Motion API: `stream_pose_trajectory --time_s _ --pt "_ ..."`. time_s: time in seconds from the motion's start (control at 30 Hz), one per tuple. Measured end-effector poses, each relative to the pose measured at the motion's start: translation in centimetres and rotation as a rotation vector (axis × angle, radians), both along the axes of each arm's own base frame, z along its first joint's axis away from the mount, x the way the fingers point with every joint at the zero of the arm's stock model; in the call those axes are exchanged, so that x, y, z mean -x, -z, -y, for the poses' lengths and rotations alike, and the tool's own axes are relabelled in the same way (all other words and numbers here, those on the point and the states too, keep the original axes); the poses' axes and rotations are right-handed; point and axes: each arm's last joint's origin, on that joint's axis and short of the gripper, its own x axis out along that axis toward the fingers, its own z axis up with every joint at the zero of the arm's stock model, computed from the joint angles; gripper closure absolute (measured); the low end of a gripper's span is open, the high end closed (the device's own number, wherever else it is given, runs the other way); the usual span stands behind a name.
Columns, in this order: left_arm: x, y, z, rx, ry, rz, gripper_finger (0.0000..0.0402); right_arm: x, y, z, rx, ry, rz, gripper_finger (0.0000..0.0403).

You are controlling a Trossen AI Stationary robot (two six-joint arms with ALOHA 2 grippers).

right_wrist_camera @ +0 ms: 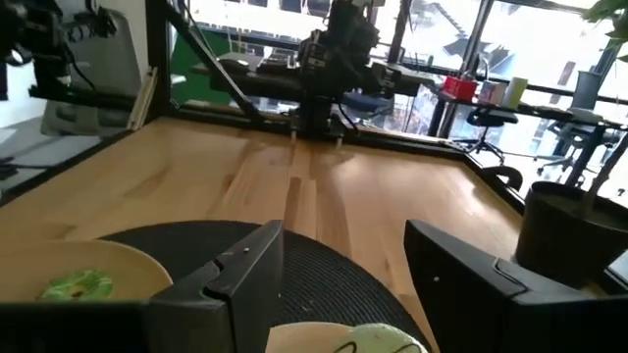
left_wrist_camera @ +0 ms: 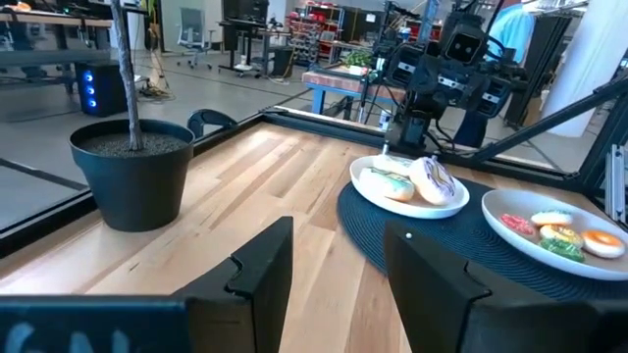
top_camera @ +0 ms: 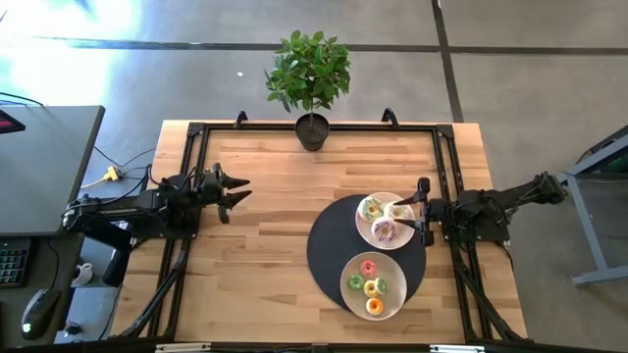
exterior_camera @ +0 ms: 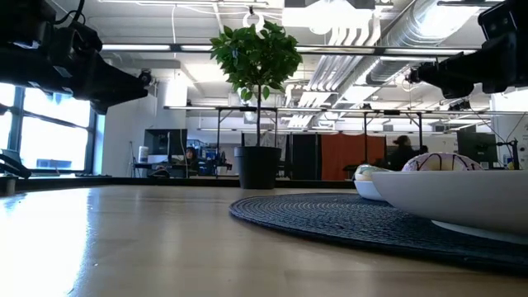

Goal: Pick & Place donuts
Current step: Return to Home Position

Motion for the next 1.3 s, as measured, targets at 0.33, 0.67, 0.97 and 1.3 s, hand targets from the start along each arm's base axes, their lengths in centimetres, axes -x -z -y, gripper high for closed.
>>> stream_pose_trajectory --time_s 0.33,0.67,0.97,1.3 --pt "0.00 0.00 0.00 0.000 -0.001 0.000 0.0244 -0.26 0.53 -0.24 0.013 -0.060 0.003 0.0194" --pt "0.00 0.01 0.00 0.000 -0.001 0.000 0.0244 -0.26 0.53 -0.23 0.016 -0.055 0.003 0.0194" --pt "0.00 0.01 0.00 0.000 -0.001 0.000 0.0244 -0.26 0.56 -0.23 0.014 -0.055 0.001 0.0194" --pt "0.00 0.01 0.00 0.000 -0.001 0.000 0.0244 -0.26 0.57 -0.23 0.016 -0.054 0.000 0.0193"
